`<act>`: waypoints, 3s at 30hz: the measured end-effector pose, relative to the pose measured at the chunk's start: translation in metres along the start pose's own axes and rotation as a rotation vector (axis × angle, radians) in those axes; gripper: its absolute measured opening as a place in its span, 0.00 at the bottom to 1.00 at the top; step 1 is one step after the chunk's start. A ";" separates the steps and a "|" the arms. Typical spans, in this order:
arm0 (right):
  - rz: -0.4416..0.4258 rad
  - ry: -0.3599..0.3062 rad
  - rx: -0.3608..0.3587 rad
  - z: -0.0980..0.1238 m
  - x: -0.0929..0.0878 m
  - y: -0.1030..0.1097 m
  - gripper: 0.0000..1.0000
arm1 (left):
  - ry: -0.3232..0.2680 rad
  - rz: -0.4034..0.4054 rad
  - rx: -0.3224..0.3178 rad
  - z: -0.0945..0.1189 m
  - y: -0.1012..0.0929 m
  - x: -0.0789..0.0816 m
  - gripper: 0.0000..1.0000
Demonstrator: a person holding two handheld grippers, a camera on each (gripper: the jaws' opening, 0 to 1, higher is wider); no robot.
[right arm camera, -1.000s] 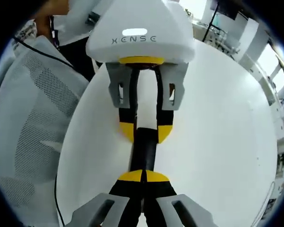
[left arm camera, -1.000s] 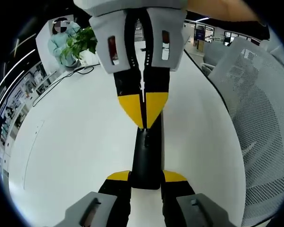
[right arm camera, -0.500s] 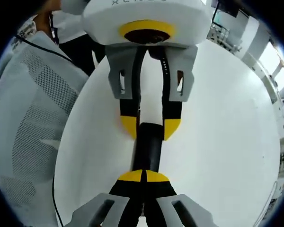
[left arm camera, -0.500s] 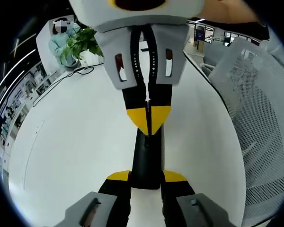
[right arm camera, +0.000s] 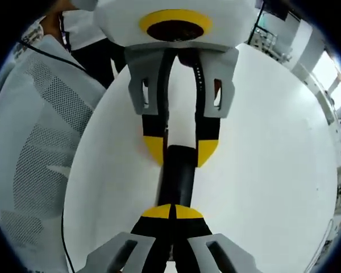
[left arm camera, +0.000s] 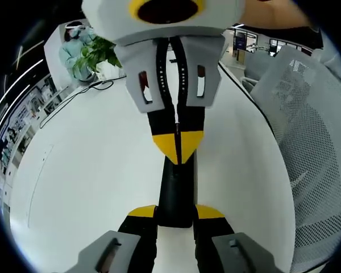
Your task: Press the specified remote control buttons in sequence, fully releasing each button before pressing the next.
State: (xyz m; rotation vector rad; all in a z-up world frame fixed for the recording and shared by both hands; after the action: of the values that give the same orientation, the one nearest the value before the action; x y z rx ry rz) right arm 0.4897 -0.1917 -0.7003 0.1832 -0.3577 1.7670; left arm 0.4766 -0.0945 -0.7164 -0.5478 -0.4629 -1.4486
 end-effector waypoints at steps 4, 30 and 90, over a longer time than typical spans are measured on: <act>-0.012 0.008 0.009 -0.001 0.000 -0.001 0.00 | -0.005 0.002 -0.002 0.000 0.000 0.000 0.23; -0.010 -0.051 -0.041 0.028 0.013 -0.009 0.00 | 0.003 0.000 0.001 0.000 0.000 -0.001 0.23; -0.006 -0.014 0.006 -0.004 0.010 0.000 0.00 | -0.011 0.004 0.003 -0.001 0.000 -0.001 0.23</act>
State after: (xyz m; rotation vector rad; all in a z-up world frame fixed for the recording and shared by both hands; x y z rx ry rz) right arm 0.4876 -0.1809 -0.7010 0.2009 -0.3617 1.7615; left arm 0.4768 -0.0942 -0.7179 -0.5546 -0.4724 -1.4420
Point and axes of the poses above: the point that each gripper's makers call its tool centre point, and the gripper's own axes: z roughly backward along the fingers, y roughly to its left, x roughly out of its top, the point moved 7 cm from there along z, roughly backward along the fingers, and after that the axes turned 10 degrees about -x, right-handed, at the moved point
